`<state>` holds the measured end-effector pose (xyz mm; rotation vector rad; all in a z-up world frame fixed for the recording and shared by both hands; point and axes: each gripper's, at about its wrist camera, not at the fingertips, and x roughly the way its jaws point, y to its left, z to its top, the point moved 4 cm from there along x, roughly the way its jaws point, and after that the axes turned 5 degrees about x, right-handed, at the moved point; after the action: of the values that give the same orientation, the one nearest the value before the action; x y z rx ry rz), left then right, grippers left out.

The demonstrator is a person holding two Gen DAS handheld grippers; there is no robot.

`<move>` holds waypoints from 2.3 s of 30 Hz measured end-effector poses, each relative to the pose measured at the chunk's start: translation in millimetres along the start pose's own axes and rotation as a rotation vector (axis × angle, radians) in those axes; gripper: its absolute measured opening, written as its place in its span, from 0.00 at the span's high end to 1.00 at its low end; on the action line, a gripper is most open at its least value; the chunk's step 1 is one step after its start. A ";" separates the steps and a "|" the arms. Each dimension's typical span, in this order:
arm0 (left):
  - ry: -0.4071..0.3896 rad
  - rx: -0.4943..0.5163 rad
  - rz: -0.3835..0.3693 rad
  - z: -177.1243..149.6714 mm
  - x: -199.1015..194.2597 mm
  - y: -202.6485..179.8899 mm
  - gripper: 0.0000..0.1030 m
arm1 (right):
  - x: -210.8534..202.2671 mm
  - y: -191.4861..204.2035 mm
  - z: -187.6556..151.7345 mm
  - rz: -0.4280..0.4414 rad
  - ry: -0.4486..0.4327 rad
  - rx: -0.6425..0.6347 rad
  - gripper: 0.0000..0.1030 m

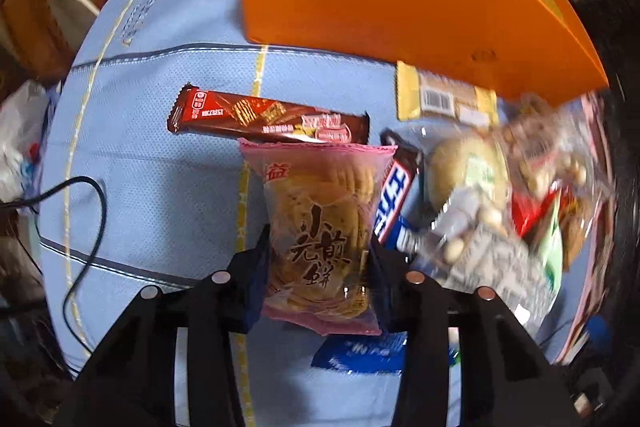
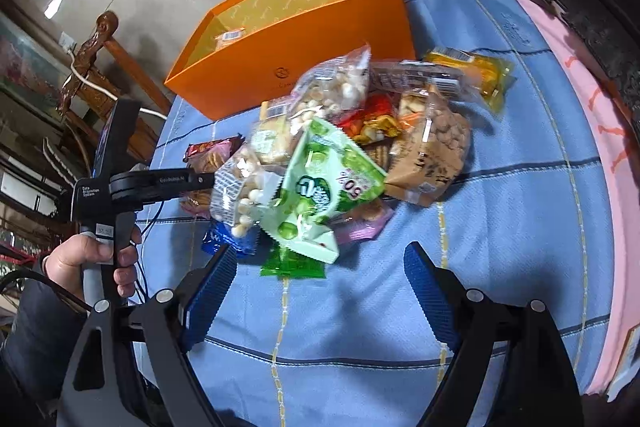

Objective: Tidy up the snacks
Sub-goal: 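Grasp the pink-edged biscuit bag with the left tool, then grasp the white candy-ball bag with the right tool while the left tool holds the pink bag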

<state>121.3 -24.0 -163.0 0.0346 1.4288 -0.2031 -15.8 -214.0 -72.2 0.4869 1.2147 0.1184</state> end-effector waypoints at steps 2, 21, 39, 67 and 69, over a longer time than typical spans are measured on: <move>0.006 -0.019 -0.008 -8.2 -0.7 3.0 0.60 | 4.8 4.2 0.3 -0.003 0.011 -0.004 0.16; 0.018 -0.063 -0.045 -85.7 -25.6 62.3 0.59 | 73.9 113.6 0.7 -0.173 0.035 -0.517 0.32; 0.003 -0.066 -0.042 -76.8 -31.4 62.0 0.59 | 89.9 145.8 14.6 -0.327 0.032 -1.006 0.19; -0.074 -0.011 -0.030 -42.0 -61.4 30.4 0.59 | 28.1 103.3 48.6 -0.068 -0.039 -0.614 0.63; -0.127 0.014 -0.040 -22.3 -81.5 19.5 0.59 | 16.7 102.9 61.4 -0.060 -0.078 -0.591 0.63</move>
<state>92.3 8.1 -87.9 0.0046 1.3018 -0.2439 63.9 -134.7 -27.4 -0.0609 1.0540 0.3903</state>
